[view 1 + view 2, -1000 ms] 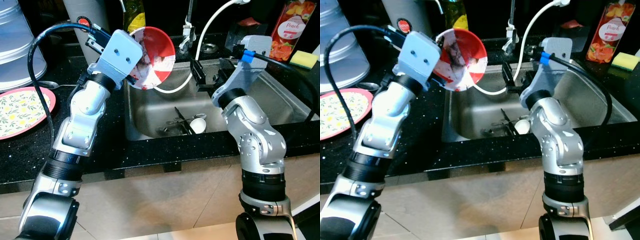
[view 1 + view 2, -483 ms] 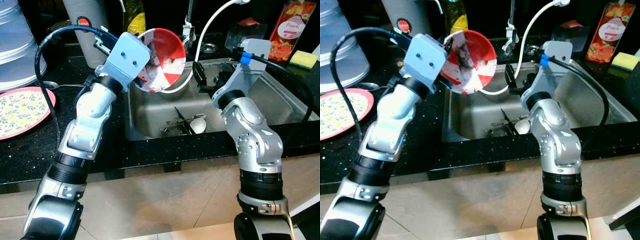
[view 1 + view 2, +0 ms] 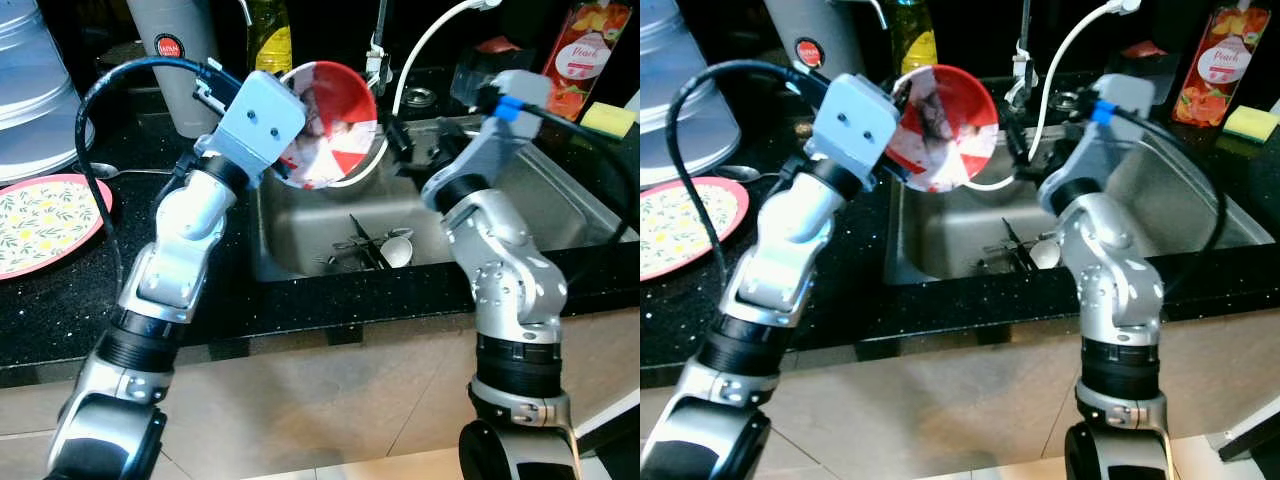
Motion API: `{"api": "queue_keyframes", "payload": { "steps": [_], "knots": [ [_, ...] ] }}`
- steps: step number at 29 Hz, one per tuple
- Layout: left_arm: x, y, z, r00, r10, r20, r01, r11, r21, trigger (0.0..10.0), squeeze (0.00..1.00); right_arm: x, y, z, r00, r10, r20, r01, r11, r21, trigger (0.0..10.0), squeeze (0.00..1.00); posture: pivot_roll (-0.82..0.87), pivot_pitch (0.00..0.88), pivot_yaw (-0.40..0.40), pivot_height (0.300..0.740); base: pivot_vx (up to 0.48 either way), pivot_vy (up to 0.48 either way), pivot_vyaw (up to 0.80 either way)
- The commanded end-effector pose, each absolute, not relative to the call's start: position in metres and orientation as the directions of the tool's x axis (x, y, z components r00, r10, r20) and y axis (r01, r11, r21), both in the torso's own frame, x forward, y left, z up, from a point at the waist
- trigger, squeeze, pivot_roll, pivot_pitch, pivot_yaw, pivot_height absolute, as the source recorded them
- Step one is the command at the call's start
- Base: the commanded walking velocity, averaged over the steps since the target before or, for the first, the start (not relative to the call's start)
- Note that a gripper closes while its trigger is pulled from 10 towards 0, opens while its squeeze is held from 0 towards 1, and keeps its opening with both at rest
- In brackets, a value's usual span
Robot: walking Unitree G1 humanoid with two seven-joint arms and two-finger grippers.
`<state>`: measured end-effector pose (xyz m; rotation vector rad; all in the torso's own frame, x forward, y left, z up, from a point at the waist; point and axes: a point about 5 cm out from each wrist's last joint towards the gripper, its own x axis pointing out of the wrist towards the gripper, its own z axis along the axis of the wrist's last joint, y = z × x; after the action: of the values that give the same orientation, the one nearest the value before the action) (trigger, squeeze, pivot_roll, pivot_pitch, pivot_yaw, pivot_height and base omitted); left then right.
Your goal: Kitchen organization
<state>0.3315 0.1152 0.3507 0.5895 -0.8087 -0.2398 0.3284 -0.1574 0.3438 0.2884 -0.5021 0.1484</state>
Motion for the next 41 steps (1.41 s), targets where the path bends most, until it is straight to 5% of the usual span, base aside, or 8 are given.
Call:
{"api": "queue_keyframes", "payload": {
  "steps": [1,11,29,30,31,32,41],
  "knots": [
    [0.329,0.121,0.36,0.653,-0.406,0.639,-0.056,0.816,0.576,10.0,0.0,0.324,-0.159,0.35,0.848,0.059,0.527,-0.216,0.946,0.243,10.0,0.0,-0.1,0.107,0.055,0.74,0.0,0.0,0.0],
    [0.332,0.111,0.356,0.648,-0.416,0.638,-0.028,0.823,0.567,10.0,0.0,0.317,-0.112,0.335,0.821,0.335,0.462,-0.425,0.899,0.102,10.0,0.0,-0.11,0.112,0.051,0.74,0.0,0.0,0.0],
    [0.323,0.093,0.362,0.595,-0.476,0.647,0.061,0.83,0.554,10.0,0.0,0.33,-0.12,0.32,0.897,0.252,0.362,-0.311,0.944,0.112,10.0,0.0,-0.11,0.116,0.047,0.74,0.0,0.0,0.0],
    [0.323,0.093,0.362,0.596,-0.475,0.648,0.063,0.832,0.552,10.0,0.0,0.33,-0.12,0.319,0.898,0.252,0.362,-0.313,0.942,0.119,2.5,0.0,-0.11,0.115,0.046,0.74,0.0,0.0,0.0],
    [0.323,0.093,0.362,0.596,-0.475,0.648,0.063,0.832,0.552,10.0,0.0,0.33,-0.12,0.319,0.898,0.252,0.362,-0.313,0.942,0.119,2.5,0.0,-0.11,0.115,0.046,0.74,0.0,0.0,0.0],
    [0.323,0.093,0.361,0.596,-0.478,0.645,0.066,0.83,0.554,10.0,0.0,0.33,-0.12,0.319,0.894,0.256,0.367,-0.319,0.94,0.123,0.0,0.0,-0.11,0.115,0.047,0.74,0.0,0.0,0.0],
    [0.321,0.09,0.36,0.589,-0.492,0.641,0.082,0.825,0.559,10.0,0.0,0.329,-0.118,0.32,0.888,0.27,0.372,-0.348,0.923,0.162,0.0,0.0,-0.11,0.115,0.05,0.74,0.0,0.0,0.0]
  ]
}}
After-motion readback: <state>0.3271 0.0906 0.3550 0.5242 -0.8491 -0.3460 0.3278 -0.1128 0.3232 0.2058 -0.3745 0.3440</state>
